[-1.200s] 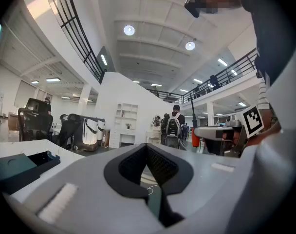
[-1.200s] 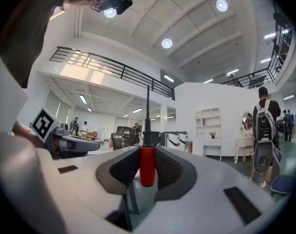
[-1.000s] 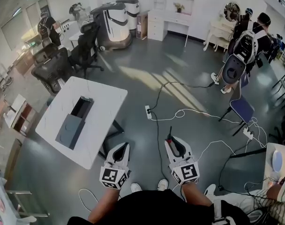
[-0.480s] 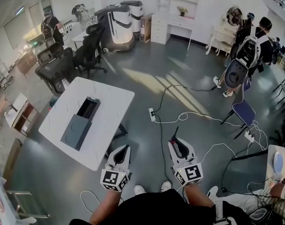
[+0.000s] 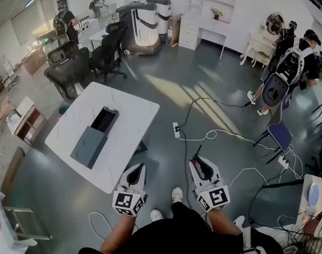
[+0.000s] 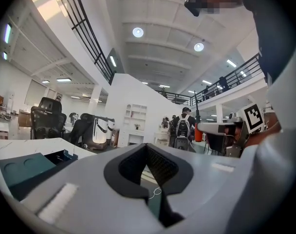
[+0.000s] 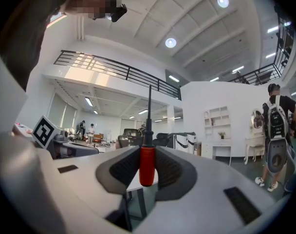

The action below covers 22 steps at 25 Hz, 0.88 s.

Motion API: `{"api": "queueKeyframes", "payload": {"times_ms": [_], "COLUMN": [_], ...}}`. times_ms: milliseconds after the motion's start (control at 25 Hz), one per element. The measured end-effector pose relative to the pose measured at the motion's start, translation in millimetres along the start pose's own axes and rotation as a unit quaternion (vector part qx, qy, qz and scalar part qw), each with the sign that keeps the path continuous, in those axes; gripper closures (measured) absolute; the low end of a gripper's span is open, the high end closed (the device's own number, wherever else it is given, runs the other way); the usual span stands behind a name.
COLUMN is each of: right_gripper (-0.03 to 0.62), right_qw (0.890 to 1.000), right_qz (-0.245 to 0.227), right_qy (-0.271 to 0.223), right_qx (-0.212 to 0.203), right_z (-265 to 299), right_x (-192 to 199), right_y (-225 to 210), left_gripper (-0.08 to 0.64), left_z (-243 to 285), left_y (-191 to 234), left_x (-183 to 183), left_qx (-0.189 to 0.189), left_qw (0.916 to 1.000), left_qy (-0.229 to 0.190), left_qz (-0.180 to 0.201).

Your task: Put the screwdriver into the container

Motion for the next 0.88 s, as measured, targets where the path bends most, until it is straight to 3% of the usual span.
{"api": "queueKeyframes", "payload": {"times_ms": [680,880], "right_gripper": [0.495,0.495], "right_qw": [0.997,0.994], "right_qz": [0.021,0.026], "right_qy": [0.007,0.008], "right_qx": [-0.072,-0.103], "right_z": [119,153], "right_x": [-12,-15], "right_y": [-108,-125], "left_gripper": [0.551,0.551], "left_z": [122,132], "left_y": [37,56], "left_x": [-6,-1], "left_qx": [-0.06,-0.116], "left_qw": [0.9977,0.992], "left_qy": [0.03,0.05], "left_qz": [0.011,0.009]}}
Point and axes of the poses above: the fingertips, and each gripper's own axes: z forward along the fingers, y to its left, x out of its underside, the point moved 7 cm from there along -z, backward along the fingers, and after that the axes turned 15 degrees about z, right-handed, at the moved point
